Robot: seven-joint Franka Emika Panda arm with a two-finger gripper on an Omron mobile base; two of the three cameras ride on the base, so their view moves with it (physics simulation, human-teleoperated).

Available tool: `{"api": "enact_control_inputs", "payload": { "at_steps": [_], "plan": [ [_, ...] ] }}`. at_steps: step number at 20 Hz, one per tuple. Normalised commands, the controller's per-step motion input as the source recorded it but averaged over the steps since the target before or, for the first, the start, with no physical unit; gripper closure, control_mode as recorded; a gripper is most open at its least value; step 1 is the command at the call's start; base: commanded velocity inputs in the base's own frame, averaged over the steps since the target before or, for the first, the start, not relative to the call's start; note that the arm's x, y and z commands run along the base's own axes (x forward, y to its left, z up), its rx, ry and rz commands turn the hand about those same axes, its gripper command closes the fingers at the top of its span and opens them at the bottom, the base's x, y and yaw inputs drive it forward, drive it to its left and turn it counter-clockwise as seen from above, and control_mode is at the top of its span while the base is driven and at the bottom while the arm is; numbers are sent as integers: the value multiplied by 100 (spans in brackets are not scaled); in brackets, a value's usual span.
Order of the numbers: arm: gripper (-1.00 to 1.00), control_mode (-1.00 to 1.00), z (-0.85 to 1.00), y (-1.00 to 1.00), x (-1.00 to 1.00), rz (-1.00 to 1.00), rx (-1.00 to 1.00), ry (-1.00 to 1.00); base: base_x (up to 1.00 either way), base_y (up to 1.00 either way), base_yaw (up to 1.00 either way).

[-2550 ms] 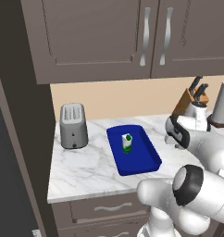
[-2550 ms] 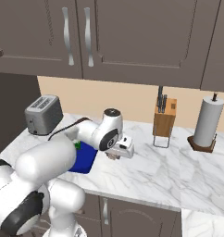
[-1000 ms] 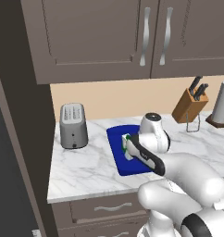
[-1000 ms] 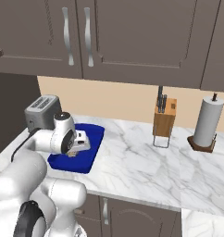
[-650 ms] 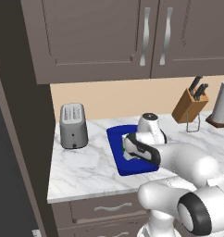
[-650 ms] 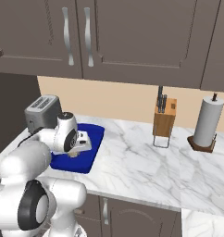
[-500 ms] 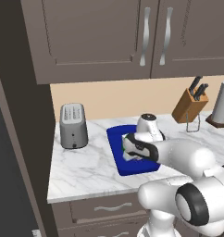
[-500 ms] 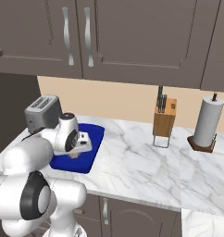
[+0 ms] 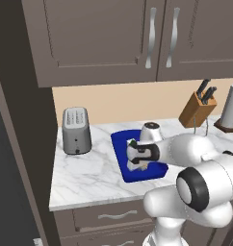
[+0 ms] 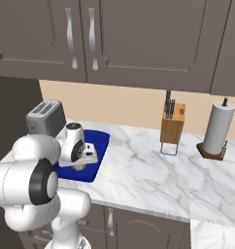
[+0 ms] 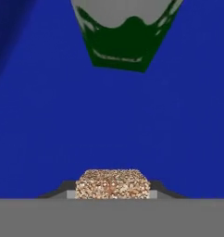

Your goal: Take out the milk from the fridge and place it on the tray on the counter. Then take the sugar cube near the tray and place it in the tray.

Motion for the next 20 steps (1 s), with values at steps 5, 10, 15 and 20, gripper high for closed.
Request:
{"api": "enact_control_inputs", "payload": {
  "at_steps": [5, 10, 15, 20],
  "plan": [
    [-100, -100, -39, 0, 1, 0, 0, 2, 0, 0, 0],
    [-100, -100, 11, 0, -1, 0, 0, 0, 0, 0, 0],
    [-100, -100, 27, 0, -4, 0, 0, 0, 0, 0, 0],
    [-100, -100, 49, -1, -50, 0, 0, -7, 0, 0, 0]
  ]
}}
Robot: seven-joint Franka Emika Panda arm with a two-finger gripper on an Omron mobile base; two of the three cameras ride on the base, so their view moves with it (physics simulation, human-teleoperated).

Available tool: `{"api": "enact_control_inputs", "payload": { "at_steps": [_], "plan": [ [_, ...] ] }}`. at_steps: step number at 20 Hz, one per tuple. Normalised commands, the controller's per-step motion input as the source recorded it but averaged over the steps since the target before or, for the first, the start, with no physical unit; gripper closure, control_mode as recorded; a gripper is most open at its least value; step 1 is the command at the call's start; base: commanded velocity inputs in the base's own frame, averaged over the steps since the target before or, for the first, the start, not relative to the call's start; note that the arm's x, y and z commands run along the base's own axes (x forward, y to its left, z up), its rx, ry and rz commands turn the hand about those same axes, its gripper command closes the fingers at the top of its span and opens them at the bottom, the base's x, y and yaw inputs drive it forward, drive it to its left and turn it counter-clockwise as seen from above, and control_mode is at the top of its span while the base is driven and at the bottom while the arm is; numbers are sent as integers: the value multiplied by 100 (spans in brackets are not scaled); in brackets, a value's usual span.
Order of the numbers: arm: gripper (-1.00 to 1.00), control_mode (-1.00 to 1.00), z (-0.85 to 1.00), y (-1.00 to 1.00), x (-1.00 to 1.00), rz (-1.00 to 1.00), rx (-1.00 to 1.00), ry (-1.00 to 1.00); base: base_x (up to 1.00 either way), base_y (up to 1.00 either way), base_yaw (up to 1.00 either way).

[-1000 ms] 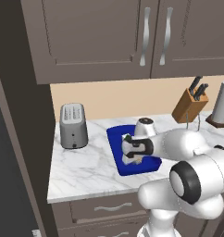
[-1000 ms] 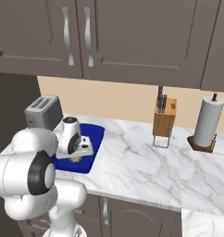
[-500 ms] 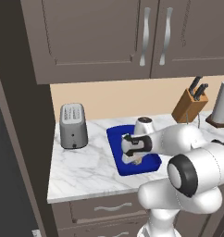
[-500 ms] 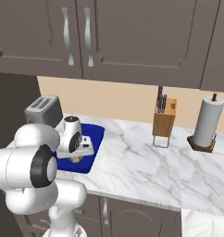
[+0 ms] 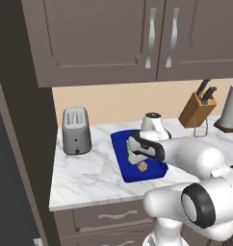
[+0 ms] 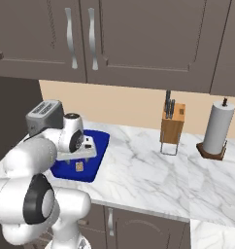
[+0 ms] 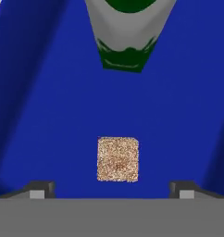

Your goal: Take out the milk from the fridge and place it on the tray on the counter. Then take the sugar cube near the tray and place it in the tray.

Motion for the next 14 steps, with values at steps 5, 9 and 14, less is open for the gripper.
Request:
{"api": "enact_control_inputs", "payload": {
  "at_steps": [5, 9, 14],
  "plan": [
    [-100, -100, 48, -9, -89, 0, 0, -26, 0, 0, 0],
    [-100, -100, 50, -16, -99, 0, 0, -35, 0, 0, 0],
    [-100, -100, 84, -22, -97, 0, 4, -28, 0, 0, 0]
  ]
}}
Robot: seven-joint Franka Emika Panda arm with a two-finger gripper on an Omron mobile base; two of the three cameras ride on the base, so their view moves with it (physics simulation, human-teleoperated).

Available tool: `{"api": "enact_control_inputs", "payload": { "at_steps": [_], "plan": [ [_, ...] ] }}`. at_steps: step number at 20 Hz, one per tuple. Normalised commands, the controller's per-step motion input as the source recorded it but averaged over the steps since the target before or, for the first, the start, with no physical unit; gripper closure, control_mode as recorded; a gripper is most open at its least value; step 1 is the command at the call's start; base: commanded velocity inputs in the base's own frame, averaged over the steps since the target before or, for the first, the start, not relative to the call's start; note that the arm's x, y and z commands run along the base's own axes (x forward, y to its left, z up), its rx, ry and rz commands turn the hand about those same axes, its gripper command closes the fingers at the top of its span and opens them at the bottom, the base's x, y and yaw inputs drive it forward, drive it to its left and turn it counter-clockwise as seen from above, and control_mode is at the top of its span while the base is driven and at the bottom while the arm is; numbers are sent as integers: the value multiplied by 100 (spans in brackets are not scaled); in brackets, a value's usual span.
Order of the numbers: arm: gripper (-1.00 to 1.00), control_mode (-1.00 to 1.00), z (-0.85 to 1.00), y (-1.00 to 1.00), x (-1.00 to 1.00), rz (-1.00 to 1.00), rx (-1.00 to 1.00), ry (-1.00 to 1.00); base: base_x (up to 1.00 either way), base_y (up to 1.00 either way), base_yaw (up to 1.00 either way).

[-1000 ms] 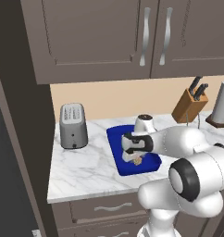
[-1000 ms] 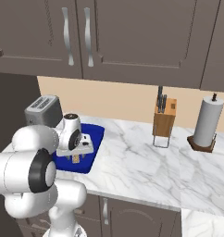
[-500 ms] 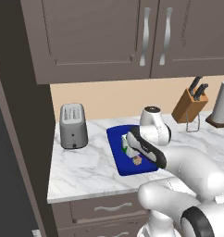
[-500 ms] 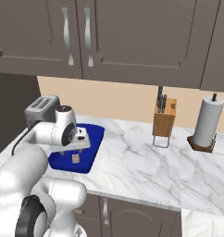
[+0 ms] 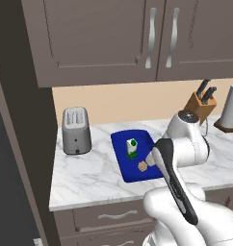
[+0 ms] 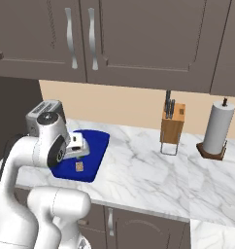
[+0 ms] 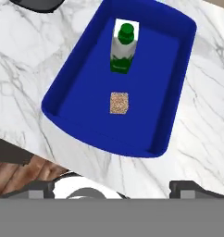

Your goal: Take out the milk from the fridge and place it on the tray on the counter. Then take the sugar cube near the tray and place it in the tray.

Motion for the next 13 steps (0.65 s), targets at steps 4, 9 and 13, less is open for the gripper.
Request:
{"api": "enact_control_inputs", "payload": {
  "at_steps": [4, 9, 13],
  "plan": [
    [-100, -100, 100, -34, -89, -6, 8, -11, 0, 0, 0],
    [-100, -100, 99, -25, -94, -11, 13, -1, 0, 0, 0],
    [-100, -100, 96, -13, -100, -14, 6, -7, 0, 0, 0]
  ]
}}
